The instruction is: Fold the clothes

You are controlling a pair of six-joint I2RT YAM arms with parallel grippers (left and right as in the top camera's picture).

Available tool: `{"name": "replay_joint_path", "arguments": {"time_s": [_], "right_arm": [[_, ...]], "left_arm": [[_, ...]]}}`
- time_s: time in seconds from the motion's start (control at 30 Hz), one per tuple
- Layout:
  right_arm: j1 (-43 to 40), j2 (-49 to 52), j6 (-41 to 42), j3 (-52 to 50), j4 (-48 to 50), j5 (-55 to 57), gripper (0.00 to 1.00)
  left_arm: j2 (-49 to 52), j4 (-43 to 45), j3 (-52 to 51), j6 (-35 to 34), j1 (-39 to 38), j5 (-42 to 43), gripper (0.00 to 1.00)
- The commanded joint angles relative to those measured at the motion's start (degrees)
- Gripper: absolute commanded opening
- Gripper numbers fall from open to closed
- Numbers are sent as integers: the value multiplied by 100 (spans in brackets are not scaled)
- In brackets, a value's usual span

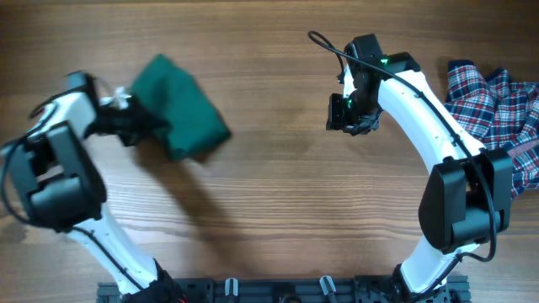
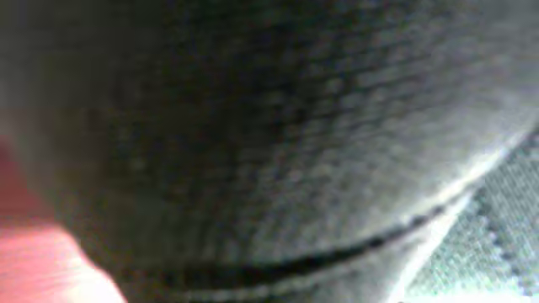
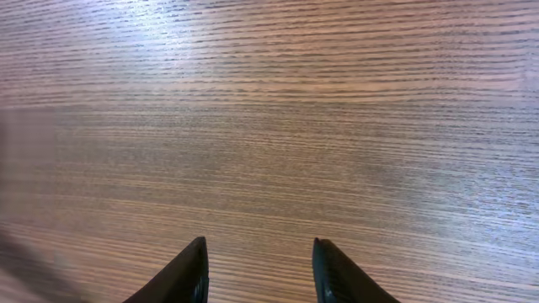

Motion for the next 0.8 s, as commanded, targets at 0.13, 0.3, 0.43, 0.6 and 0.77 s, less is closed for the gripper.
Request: {"name": "replay_joint_path", "arguments": {"time_s": [0.13,0.3,0.43,0.6,0.77], "right_arm": [[-11,-107,26,2,-7,118,40],[-11,-107,170,2,-35,116,40],[-11,-107,168,2,-33,118,40],[-11,-107,166,2,-24,118,41],[-11,-107,160,2,-76,114,40]], "left_arm": [[-293,911,-28,-992,1882,-356,4],[-293,2240,-28,-2282,2072,-608,4],[-293,2389,-28,-2555,2074,-634,4],[-293,1862,-28,-2553,2109,-780,33],[-529,892,-26,-2218,2476,-529,100]]}}
